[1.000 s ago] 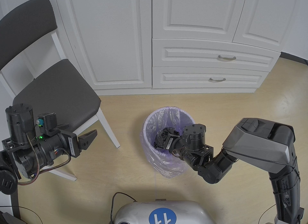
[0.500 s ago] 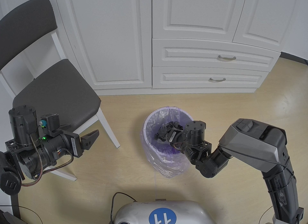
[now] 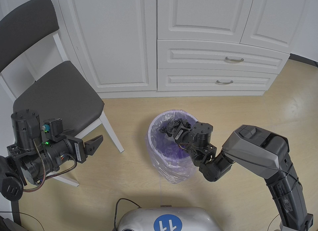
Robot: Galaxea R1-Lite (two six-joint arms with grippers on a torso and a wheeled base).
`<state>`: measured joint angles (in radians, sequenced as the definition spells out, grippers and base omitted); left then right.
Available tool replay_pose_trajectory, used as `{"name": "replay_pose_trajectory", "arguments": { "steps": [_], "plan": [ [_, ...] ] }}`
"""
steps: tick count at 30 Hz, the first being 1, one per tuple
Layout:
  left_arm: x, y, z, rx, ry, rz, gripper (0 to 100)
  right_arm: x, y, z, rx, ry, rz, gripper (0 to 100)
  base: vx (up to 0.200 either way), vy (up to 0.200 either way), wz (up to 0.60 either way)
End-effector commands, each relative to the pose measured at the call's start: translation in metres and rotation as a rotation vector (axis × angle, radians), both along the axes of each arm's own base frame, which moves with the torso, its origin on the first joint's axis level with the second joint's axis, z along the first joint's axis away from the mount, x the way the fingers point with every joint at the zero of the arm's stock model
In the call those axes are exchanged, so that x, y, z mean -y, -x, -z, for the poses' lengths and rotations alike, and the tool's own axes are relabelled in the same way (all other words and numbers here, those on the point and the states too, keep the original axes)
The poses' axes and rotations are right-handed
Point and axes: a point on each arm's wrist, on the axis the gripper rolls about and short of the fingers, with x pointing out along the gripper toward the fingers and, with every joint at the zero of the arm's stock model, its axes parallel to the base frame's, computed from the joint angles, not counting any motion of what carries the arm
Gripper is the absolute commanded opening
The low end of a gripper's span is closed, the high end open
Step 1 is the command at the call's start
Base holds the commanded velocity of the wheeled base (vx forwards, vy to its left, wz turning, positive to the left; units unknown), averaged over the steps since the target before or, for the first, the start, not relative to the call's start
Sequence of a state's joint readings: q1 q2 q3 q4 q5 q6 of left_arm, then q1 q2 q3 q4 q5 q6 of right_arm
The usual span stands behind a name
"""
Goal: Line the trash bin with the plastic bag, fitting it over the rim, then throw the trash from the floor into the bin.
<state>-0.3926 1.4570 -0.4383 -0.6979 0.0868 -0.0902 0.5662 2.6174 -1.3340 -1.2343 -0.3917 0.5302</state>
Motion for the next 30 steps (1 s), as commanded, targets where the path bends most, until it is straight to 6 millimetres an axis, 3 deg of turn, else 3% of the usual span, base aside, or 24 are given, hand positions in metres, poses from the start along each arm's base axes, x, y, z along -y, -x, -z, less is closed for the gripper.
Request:
{"name": "replay_pose_trajectory", "arguments": {
  "steps": [1,6,8,16,27,28,30],
  "plan": [
    [0.000,0.000,0.000,0.000,0.000,-0.001,100,0.002,0.008,-0.011,-0.017,0.027,-0.007,0,0.000,0.000,0.00],
    [0.000,0.001,0.000,0.002,0.001,-0.001,100,0.006,0.018,-0.042,0.014,0.015,-0.017,0,0.000,0.000,0.00],
    [0.000,0.000,-0.001,0.003,0.001,-0.001,100,0.006,0.020,-0.045,0.017,0.013,-0.021,0,0.000,0.000,0.00],
    [0.000,0.001,-0.001,0.003,0.001,-0.001,100,0.002,0.021,-0.025,-0.019,0.036,-0.034,0,0.000,0.000,0.00],
    [-0.001,0.000,0.000,0.003,0.001,-0.002,100,0.002,0.019,-0.017,-0.033,0.038,-0.034,0,0.000,0.000,0.00],
    [0.000,0.000,-0.001,0.004,0.002,-0.002,100,0.002,0.019,-0.016,-0.036,0.039,-0.034,100,0.000,0.000,0.00],
    [-0.001,0.000,-0.001,0.004,0.002,-0.004,100,0.001,0.019,-0.017,-0.032,0.036,-0.034,100,0.000,0.000,0.00]
  ]
}}
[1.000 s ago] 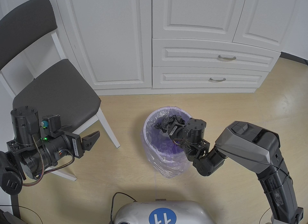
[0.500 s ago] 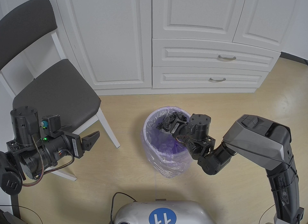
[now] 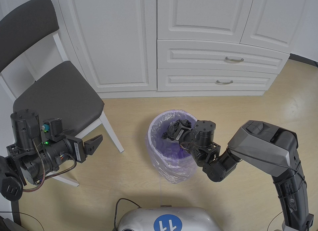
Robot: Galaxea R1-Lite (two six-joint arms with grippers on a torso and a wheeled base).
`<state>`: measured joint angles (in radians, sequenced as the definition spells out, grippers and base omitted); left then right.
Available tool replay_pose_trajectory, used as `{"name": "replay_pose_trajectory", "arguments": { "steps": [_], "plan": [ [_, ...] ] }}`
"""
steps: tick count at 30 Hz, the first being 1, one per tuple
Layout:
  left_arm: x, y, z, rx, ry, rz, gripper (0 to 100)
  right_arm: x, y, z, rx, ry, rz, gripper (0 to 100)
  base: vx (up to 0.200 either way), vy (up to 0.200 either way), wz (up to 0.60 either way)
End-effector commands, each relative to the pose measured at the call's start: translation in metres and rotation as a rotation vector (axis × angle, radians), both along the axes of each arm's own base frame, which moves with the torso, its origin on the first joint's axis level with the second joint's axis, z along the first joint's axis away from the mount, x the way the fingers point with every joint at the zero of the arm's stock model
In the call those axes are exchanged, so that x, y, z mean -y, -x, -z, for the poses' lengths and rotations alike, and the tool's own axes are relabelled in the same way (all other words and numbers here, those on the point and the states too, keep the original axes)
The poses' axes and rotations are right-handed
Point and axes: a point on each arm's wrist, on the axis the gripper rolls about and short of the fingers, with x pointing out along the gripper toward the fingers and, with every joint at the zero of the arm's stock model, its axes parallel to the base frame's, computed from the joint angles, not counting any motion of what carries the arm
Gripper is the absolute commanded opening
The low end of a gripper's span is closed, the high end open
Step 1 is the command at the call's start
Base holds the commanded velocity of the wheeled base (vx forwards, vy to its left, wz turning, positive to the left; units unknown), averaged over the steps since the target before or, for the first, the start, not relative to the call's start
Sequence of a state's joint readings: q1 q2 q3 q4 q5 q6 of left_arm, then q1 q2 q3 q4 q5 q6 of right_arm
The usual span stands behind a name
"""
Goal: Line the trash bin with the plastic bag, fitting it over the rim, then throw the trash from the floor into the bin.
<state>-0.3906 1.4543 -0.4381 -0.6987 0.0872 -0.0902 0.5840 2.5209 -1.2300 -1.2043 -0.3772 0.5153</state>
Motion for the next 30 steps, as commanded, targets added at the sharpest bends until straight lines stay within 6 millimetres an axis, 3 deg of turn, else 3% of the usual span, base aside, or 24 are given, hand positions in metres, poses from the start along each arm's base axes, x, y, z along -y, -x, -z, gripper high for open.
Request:
{"name": "replay_pose_trajectory", "arguments": {
  "steps": [1,15,25,30],
  "plan": [
    [0.000,0.000,0.000,0.001,0.001,-0.001,100,0.000,0.000,0.003,-0.003,0.002,-0.002,100,0.000,0.000,0.00],
    [0.000,0.000,0.000,-0.002,0.000,-0.001,100,0.001,-0.001,-0.001,0.006,-0.004,0.003,100,0.000,0.000,0.00],
    [0.000,0.000,0.000,0.000,0.000,-0.001,100,0.005,0.012,-0.044,0.060,-0.042,-0.011,100,0.000,0.000,0.00],
    [0.000,0.000,0.000,-0.002,0.000,0.000,100,-0.016,0.030,-0.030,0.025,-0.029,-0.086,100,0.000,0.000,0.00]
  ]
}}
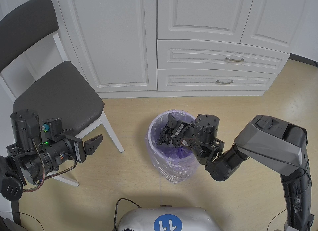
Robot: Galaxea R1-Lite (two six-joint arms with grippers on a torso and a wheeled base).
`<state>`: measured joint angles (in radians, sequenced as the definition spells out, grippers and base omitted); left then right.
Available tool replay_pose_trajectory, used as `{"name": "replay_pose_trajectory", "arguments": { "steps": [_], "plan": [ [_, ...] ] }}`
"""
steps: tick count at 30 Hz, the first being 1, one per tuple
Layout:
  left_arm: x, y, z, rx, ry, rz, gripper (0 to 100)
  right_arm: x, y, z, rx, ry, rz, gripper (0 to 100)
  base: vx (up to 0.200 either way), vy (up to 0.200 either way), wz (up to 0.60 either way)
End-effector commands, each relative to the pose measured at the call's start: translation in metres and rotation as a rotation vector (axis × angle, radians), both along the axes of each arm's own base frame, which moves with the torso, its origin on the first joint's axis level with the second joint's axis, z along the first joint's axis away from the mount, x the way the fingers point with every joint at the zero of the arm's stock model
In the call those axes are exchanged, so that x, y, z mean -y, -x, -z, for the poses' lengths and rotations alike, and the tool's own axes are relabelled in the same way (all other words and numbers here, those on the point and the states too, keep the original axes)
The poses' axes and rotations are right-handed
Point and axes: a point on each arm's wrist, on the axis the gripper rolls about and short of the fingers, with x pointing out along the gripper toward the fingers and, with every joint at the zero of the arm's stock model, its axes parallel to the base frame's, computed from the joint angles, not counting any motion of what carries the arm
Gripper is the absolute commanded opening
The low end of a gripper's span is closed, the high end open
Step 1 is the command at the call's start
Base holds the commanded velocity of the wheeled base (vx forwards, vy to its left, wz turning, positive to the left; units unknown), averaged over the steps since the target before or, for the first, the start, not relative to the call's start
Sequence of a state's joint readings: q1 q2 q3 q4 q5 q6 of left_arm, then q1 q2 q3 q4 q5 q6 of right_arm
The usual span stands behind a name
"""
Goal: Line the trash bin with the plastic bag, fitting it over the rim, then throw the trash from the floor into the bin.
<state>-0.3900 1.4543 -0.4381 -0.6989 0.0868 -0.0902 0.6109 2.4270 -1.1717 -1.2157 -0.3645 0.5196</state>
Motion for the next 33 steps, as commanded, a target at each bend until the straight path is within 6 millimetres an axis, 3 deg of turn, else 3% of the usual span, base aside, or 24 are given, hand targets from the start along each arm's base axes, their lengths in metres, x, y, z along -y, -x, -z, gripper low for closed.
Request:
{"name": "replay_pose_trajectory", "arguments": {
  "steps": [1,6,7,10,15,22,33],
  "plan": [
    [0.000,0.000,0.000,0.000,0.000,0.000,100,-0.017,0.017,0.007,-0.022,0.008,-0.060,100,0.000,0.000,0.00],
    [0.000,0.000,0.000,0.000,0.000,0.000,100,-0.027,0.020,0.012,-0.031,-0.011,-0.091,100,0.000,0.000,0.00],
    [0.000,0.000,0.001,-0.003,-0.001,0.000,100,-0.029,0.021,0.011,-0.030,-0.016,-0.113,0,0.000,0.000,0.00],
    [0.000,0.000,0.001,-0.005,-0.002,0.000,100,-0.031,0.017,0.010,-0.027,-0.023,-0.126,0,0.000,0.000,0.00],
    [0.001,-0.002,0.003,-0.012,-0.005,0.000,100,-0.032,0.002,0.031,-0.038,-0.031,-0.109,0,0.000,0.000,0.00],
    [0.002,-0.003,0.004,-0.016,-0.006,0.002,100,-0.020,-0.026,0.050,-0.065,-0.039,-0.053,0,0.000,0.000,0.00],
    [0.003,-0.005,0.008,0.001,0.001,0.004,100,-0.007,-0.038,0.059,-0.167,-0.028,-0.026,0,0.000,0.000,0.00]
  ]
}}
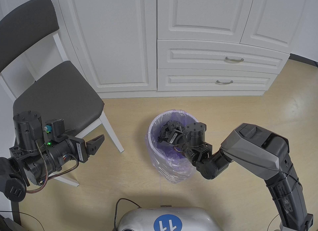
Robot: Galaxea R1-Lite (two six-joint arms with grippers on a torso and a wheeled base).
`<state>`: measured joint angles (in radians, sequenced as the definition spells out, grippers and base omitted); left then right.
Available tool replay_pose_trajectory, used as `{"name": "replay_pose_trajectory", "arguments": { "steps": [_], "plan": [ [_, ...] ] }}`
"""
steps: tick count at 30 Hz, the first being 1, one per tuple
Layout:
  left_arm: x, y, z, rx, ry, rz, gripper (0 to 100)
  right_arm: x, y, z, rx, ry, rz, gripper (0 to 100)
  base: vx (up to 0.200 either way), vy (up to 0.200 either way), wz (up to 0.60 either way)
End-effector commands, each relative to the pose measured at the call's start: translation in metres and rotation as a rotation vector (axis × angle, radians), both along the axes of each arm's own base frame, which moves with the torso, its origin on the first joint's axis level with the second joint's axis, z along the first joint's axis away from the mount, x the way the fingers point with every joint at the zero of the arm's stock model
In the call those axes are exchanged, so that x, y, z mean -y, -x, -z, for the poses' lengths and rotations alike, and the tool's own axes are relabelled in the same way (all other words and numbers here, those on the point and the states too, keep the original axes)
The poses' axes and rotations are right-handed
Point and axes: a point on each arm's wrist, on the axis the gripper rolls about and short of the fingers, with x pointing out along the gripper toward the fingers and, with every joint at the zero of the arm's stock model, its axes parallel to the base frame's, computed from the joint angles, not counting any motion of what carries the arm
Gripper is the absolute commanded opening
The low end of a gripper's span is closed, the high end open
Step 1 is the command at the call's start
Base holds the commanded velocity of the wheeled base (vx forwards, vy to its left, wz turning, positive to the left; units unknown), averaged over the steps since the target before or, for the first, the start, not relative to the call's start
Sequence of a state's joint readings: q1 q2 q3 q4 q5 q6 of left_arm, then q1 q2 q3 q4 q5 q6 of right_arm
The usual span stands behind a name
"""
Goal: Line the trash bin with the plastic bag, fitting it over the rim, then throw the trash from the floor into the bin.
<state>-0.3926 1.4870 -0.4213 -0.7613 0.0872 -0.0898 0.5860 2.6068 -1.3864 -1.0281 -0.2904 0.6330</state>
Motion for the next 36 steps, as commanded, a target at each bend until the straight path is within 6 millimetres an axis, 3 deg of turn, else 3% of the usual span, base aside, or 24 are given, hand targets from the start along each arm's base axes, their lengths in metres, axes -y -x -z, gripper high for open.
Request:
{"name": "replay_pose_trajectory", "arguments": {
  "steps": [1,23,36],
  "plan": [
    [0.001,-0.001,0.003,-0.009,-0.003,0.001,100,0.005,-0.004,0.007,-0.015,0.009,0.010,0,0.000,0.000,0.00],
    [0.003,-0.003,0.009,-0.021,-0.032,0.012,100,0.002,-0.015,0.035,-0.147,0.094,0.018,0,0.000,0.000,0.00],
    [0.003,-0.002,0.011,-0.027,-0.035,0.013,100,0.001,-0.013,0.009,-0.102,0.061,0.025,0,0.000,0.000,0.00]
  ]
}}
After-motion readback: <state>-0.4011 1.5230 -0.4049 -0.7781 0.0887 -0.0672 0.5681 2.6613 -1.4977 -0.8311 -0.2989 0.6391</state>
